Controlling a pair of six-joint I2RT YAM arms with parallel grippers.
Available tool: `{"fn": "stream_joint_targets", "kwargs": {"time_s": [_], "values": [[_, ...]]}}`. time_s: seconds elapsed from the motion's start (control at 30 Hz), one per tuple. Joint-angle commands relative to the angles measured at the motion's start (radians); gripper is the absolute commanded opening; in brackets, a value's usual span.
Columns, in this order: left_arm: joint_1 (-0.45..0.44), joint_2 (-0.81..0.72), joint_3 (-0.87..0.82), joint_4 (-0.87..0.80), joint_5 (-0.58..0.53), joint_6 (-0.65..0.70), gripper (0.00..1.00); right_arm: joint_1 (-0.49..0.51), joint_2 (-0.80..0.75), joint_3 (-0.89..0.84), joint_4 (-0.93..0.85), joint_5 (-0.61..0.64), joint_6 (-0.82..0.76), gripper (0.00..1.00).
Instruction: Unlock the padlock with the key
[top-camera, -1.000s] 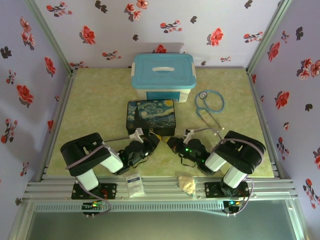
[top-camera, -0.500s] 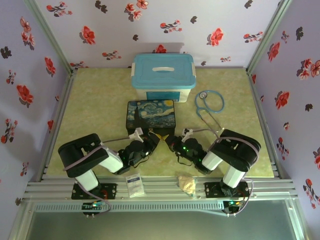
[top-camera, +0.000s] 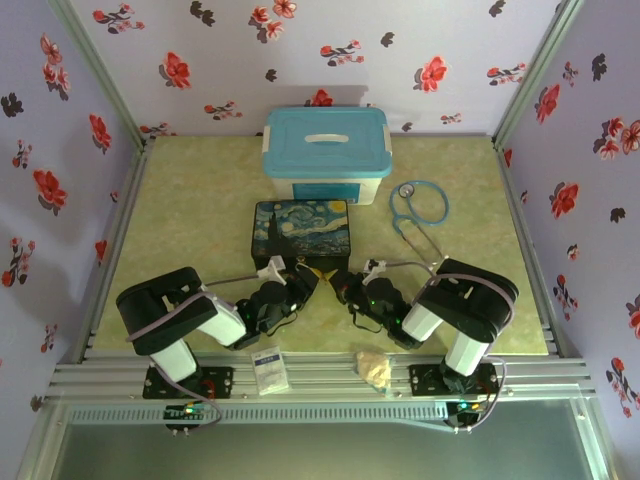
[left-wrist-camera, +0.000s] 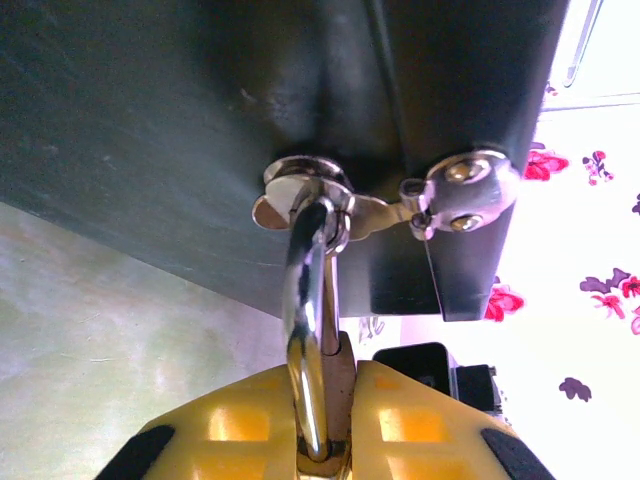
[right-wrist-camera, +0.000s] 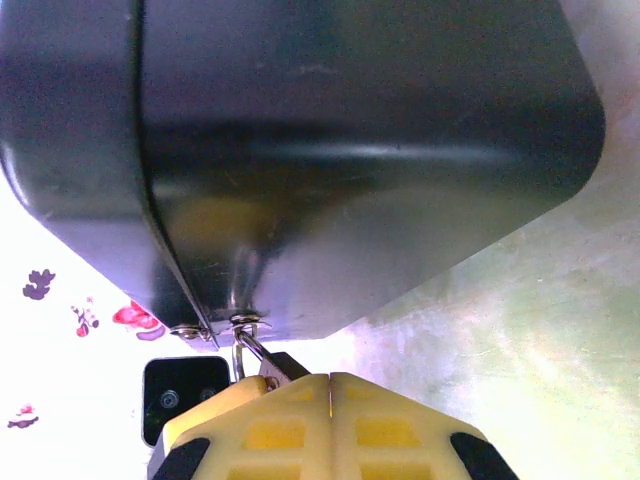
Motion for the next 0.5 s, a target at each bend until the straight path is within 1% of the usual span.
{"fn": "stream_joint_targets", "kwargs": {"time_s": [0.0, 0.13, 0.2, 0.33, 0.4, 0.47], "values": [[-0.038, -0.018, 0.023, 0.117, 0.152, 0.030, 0.00, 0.026, -0.028, 0.026, 0.058, -0.039, 0.063, 0.00], [-0.036, -0.021, 0.023, 0.117, 0.150, 0.029, 0.00, 0.028, -0.013, 0.019, 0.052, -0.034, -0.002, 0.00], [-0.033, -0.022, 0.021, 0.117, 0.146, 0.028, 0.00, 0.028, -0.022, 0.020, -0.003, -0.051, -0.064, 0.04], [-0.027, -0.024, 0.013, 0.117, 0.134, 0.027, 0.00, 0.028, -0.082, 0.026, -0.167, -0.069, -0.170, 0.16], [-0.024, -0.027, 0.001, 0.117, 0.127, 0.027, 0.00, 0.026, -0.133, 0.037, -0.271, -0.079, -0.230, 0.17], [-0.023, -0.029, -0.015, 0.117, 0.124, 0.027, 0.00, 0.027, -0.214, 0.066, -0.496, -0.076, -0.311, 0.20]]}}
